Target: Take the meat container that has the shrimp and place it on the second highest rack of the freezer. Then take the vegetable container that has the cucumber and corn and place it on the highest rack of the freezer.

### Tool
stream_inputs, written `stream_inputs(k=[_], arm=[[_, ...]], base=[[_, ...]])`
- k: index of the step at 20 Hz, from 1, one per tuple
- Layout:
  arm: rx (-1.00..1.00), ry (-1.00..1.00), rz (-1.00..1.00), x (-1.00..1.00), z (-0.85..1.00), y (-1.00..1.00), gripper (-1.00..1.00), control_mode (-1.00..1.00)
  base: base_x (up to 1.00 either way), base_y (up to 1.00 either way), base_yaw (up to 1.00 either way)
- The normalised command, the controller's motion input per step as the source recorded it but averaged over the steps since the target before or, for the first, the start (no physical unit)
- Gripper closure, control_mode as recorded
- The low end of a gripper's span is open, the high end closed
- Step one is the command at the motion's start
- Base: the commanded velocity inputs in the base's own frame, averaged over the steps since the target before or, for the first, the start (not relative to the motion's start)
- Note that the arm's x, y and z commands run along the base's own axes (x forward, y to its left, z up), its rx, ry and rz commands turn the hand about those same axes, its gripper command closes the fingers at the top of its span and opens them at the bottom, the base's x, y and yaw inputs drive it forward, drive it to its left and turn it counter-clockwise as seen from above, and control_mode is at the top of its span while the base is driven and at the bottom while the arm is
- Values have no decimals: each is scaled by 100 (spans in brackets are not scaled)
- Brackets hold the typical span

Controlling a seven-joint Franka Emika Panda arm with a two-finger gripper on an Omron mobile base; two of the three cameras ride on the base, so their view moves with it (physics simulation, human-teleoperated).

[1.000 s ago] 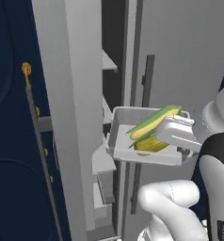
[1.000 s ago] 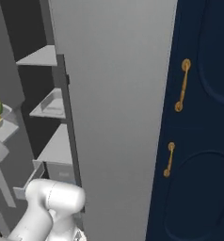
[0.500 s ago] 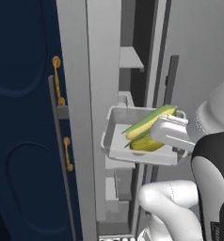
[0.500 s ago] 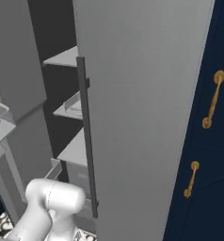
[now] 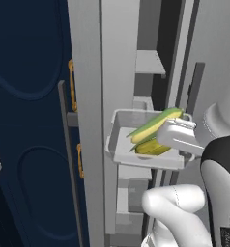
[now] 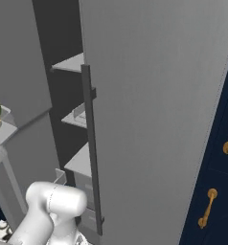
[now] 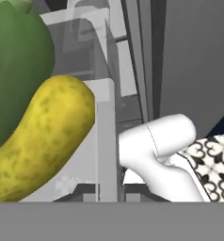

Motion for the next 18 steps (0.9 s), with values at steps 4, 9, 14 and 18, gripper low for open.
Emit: stream_inputs(k=[4,9,14,18], arm=[[17,-8,0,-33,18,-17,100,-100],[27,-15,-21,-75,37,-83,100,-100],[13,-1,-44,3,24,-45,100,-100],[1,-1,-50,48,15,1,100,-100]], base=[[0,4,0],[0,0,0],[0,0,0],[0,0,0]])
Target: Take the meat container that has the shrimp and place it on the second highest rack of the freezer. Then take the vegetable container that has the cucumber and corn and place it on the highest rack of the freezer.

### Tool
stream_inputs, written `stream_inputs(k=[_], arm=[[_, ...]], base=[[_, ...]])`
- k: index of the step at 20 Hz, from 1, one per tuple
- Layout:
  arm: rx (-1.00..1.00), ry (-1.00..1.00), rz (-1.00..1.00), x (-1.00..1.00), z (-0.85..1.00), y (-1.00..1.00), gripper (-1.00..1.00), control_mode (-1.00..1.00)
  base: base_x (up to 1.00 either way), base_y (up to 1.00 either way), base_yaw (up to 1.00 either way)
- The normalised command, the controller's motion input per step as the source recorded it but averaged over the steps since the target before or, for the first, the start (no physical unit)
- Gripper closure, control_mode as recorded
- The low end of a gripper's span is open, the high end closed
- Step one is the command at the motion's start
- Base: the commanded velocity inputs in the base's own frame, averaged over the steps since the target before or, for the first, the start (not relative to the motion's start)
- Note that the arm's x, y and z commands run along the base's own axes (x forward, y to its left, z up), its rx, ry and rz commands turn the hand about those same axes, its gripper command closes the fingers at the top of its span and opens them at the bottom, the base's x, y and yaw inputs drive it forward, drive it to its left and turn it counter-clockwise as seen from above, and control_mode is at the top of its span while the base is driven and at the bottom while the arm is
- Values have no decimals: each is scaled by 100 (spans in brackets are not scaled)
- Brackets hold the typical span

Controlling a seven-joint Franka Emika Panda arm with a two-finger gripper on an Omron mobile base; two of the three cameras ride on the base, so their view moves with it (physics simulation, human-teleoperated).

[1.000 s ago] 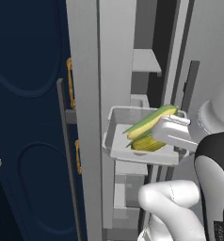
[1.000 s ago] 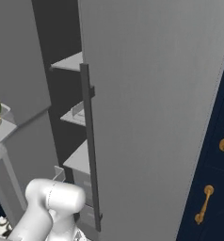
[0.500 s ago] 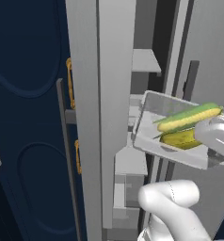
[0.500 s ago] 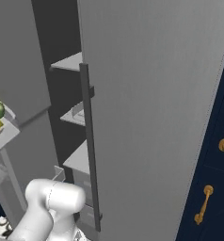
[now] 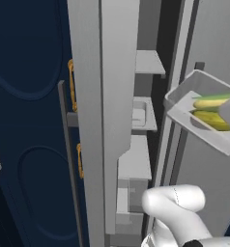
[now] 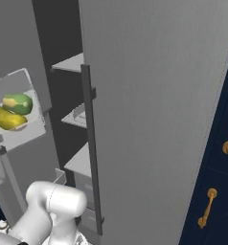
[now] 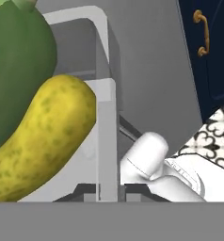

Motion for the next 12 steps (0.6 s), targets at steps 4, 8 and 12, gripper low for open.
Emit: stream_inputs(k=[4,8,12], arm=[[8,-6,-31,60,21,6,100,-100],[21,-9,-11,46,16,33,100,-100],[27,-7,-5,63,12,27,100,-100]], base=[[0,0,0],[0,0,0],[0,0,0]])
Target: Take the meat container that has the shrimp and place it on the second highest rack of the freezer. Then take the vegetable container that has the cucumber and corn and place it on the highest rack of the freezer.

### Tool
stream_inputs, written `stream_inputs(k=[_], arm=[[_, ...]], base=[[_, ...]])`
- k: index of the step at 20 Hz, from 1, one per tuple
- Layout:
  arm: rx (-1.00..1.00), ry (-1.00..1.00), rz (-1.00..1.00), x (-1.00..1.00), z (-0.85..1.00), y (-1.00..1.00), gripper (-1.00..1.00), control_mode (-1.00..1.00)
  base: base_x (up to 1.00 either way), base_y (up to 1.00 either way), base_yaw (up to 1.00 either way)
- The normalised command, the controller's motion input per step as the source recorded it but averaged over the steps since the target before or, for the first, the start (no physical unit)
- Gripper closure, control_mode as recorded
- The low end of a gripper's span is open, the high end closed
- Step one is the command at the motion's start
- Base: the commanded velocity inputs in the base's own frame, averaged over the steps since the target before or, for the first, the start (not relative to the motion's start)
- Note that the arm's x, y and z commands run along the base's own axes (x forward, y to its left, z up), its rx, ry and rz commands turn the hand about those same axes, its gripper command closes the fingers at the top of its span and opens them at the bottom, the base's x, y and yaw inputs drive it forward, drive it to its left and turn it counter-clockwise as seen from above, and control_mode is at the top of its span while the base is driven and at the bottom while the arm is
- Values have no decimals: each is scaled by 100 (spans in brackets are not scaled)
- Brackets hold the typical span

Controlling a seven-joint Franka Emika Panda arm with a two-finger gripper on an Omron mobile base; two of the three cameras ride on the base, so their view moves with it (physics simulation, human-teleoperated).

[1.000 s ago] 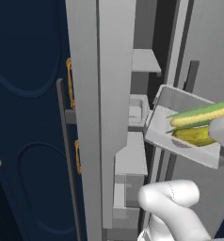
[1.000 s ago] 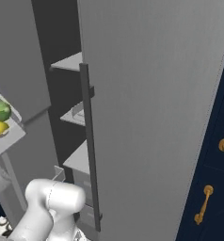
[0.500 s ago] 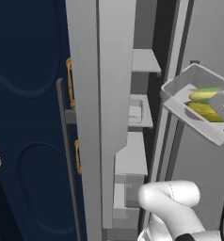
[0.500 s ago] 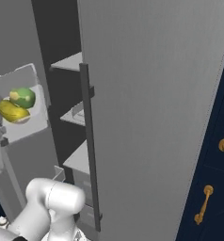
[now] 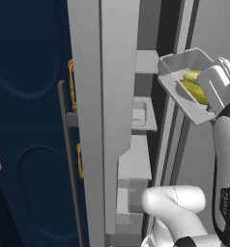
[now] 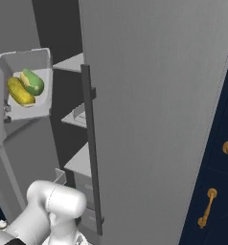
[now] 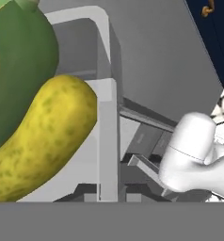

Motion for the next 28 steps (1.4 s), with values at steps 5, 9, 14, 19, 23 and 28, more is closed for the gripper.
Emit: stream_inputs(k=[5,9,14,19,23,28], arm=[[26,-7,0,47,2,31,100,-100],[20,-13,0,30,0,38,100,-100],[19,-7,-3,66,0,9,100,-100],[9,-7,0,40,0,25,100,-100],[0,1,-5,81,2,2,100,-100],[0,1,1,74,9,0,100,-100]], base=[[0,0,0],[0,0,0],[0,0,0],[0,0,0],[0,0,0],[0,0,0]])
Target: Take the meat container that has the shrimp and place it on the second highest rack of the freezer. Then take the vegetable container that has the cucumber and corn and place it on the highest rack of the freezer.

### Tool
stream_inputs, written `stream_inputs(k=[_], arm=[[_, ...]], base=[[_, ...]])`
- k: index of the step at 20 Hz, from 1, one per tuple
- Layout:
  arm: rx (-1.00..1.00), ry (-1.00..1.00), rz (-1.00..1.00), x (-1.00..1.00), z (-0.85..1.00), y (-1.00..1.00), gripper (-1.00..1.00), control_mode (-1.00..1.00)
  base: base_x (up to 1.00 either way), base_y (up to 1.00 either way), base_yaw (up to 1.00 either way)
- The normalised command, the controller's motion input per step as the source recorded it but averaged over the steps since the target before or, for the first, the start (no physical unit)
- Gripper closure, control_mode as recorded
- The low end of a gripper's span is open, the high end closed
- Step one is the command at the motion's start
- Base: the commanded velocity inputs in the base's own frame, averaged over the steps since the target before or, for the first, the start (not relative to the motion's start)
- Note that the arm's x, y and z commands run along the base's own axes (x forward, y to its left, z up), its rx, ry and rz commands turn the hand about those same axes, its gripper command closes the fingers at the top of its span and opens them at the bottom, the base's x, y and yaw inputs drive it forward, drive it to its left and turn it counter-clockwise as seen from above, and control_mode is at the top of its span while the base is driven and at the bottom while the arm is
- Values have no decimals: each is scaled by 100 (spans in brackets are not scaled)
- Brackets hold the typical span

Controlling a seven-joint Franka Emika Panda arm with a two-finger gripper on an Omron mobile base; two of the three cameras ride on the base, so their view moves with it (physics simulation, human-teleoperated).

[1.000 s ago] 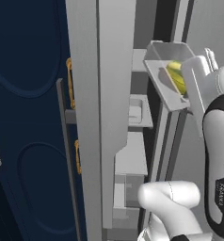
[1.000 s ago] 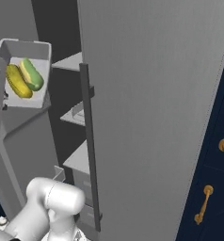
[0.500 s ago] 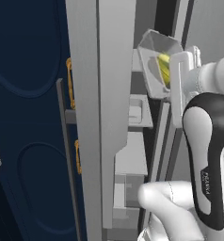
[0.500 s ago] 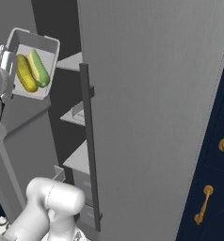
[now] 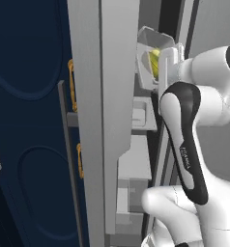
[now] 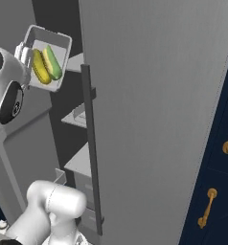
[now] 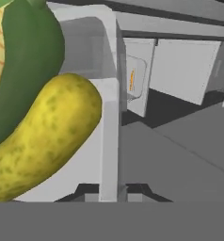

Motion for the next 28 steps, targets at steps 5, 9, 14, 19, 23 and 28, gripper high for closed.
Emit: stream_inputs(k=[5,9,14,19,23,28], arm=[[4,0,30,68,3,0,100,-100],[3,0,25,83,0,0,100,-100],[0,0,3,26,14,0,100,-100],[-3,4,-5,27,8,0,100,-100],[-5,10,-10,56,0,0,100,-100],[-6,5,-8,52,0,-10,100,-100]], base=[[0,0,0],[0,0,0],[0,0,0],[0,0,0],[0,0,0],[0,0,0]])
